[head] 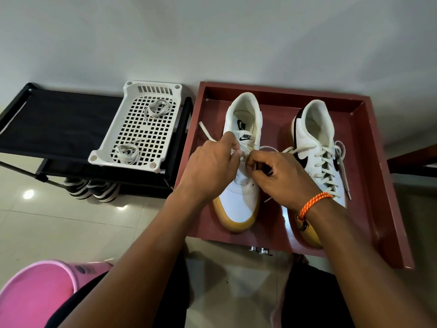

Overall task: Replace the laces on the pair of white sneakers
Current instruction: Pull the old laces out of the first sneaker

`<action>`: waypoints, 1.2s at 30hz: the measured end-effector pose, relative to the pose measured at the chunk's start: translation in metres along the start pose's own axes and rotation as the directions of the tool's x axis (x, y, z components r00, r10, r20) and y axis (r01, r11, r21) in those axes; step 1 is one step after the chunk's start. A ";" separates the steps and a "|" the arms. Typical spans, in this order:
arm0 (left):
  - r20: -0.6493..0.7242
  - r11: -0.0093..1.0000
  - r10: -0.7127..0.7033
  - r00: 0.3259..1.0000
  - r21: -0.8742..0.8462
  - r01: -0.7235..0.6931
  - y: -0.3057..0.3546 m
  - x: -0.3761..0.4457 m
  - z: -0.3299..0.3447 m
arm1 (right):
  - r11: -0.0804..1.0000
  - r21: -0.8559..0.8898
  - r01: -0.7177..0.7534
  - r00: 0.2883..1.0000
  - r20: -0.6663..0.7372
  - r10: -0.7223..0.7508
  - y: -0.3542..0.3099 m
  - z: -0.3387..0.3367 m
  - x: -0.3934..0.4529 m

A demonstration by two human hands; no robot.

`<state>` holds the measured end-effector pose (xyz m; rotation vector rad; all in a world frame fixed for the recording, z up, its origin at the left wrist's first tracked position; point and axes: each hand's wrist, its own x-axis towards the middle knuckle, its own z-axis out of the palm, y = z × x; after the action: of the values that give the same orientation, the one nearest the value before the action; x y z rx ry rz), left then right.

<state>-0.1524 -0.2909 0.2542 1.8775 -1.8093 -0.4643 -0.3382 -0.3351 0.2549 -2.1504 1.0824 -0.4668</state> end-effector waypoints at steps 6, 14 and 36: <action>0.099 0.924 -0.054 0.994 -0.372 0.087 -0.001 0.001 -0.029 | 0.992 0.119 0.045 0.975 -0.221 -0.017 -0.009 -0.007 0.003; 0.128 0.813 -0.004 0.992 -0.577 0.078 0.005 0.001 -0.026 | 0.975 0.216 0.046 0.982 -0.186 -0.005 -0.010 -0.002 0.005; -0.090 0.994 0.080 0.993 0.076 -0.073 -0.017 0.006 -0.004 | 0.998 0.003 -0.055 0.936 -0.347 0.052 -0.004 -0.004 0.008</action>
<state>-0.1357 -0.2961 0.2480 1.8377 -1.8517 -0.2827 -0.3330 -0.3414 0.2605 -2.0854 1.3303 -0.8421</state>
